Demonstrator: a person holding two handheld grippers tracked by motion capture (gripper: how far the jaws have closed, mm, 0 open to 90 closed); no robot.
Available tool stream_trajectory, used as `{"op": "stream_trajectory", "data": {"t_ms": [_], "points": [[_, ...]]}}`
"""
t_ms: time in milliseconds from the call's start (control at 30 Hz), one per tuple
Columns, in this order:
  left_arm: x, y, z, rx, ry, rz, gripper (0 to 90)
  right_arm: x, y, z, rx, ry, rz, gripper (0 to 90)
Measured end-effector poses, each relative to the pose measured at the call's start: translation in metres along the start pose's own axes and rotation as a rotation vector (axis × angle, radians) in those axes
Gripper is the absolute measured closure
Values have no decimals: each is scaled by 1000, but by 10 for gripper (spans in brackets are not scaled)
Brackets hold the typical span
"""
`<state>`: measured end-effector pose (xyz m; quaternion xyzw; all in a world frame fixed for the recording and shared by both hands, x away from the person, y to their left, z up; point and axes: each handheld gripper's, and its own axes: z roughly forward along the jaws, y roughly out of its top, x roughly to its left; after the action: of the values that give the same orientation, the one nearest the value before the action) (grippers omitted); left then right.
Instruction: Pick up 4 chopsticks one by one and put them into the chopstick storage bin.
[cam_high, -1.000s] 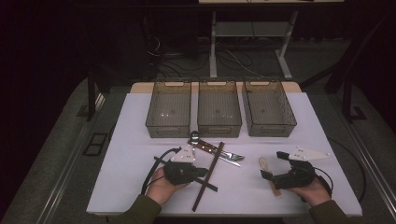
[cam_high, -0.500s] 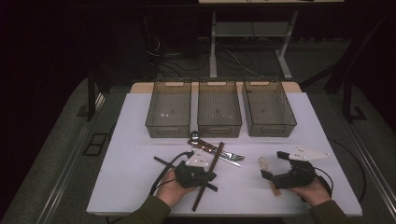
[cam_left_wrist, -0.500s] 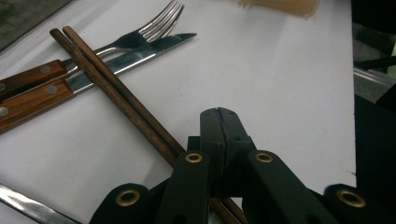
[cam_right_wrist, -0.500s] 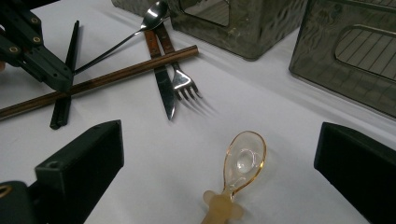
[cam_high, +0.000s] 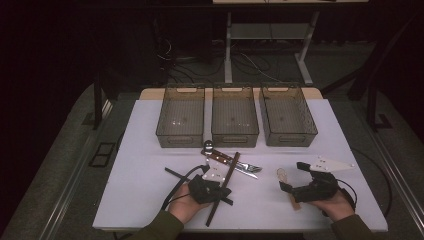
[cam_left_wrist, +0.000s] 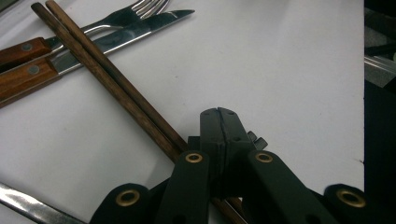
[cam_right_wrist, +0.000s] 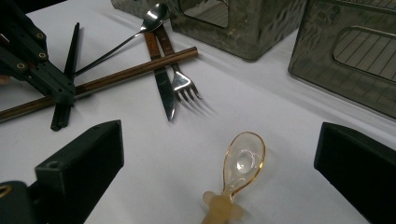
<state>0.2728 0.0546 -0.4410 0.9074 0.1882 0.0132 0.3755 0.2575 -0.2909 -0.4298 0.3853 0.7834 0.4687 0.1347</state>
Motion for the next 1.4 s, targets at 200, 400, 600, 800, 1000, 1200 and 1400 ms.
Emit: {"op": "stream_trajectory", "data": {"t_ms": [200,400,600,800,1000,1200,1400], "points": [[0,-1,1,3,2,-6,896,0,0,-1,-3,-2,3,13],[1,-1,0,11,11,-6,896,0,0,-1,-4,-1,4,13],[2,-1,-2,20,23,-2,896,0,0,-1,-4,0,5,12],[3,-2,-3,25,41,3,896,0,0,-1,-2,2,5,13],[5,-2,-4,34,59,5,896,0,0,-1,-3,2,3,13],[6,-3,-5,34,72,-1,896,0,0,-1,-3,2,2,13],[7,-4,-6,34,87,-2,897,0,0,-1,-4,2,3,13]]}}
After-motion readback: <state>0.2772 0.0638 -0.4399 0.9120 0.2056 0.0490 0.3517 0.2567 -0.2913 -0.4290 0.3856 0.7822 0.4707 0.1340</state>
